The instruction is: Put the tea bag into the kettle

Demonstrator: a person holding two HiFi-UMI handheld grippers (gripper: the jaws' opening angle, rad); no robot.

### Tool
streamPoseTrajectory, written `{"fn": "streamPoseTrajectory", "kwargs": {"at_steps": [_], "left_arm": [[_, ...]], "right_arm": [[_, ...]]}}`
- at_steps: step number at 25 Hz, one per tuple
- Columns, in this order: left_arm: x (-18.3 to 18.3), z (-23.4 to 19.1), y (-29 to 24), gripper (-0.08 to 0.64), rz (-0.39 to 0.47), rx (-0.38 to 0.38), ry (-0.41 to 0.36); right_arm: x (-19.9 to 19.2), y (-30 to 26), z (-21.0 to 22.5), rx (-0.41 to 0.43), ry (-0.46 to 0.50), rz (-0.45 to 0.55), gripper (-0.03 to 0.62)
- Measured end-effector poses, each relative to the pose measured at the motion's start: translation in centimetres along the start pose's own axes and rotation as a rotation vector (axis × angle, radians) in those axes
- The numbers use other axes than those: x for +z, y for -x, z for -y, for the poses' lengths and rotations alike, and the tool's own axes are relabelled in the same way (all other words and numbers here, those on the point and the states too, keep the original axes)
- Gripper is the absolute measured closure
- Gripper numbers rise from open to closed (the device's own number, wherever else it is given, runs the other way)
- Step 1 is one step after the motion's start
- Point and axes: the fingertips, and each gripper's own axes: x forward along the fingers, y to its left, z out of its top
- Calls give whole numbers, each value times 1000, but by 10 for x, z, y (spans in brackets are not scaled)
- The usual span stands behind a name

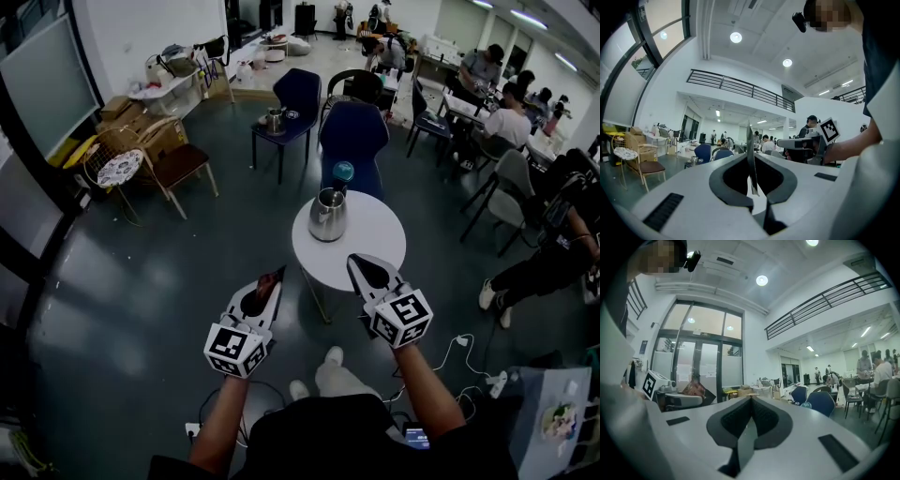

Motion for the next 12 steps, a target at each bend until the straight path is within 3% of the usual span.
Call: {"fn": "streamPoseTrajectory", "kwargs": {"at_steps": [12], "left_arm": [[-7,-1,-44,534,-29,-54,-29]], "right_arm": [[-7,-21,40,-34,-48,14,575]]}}
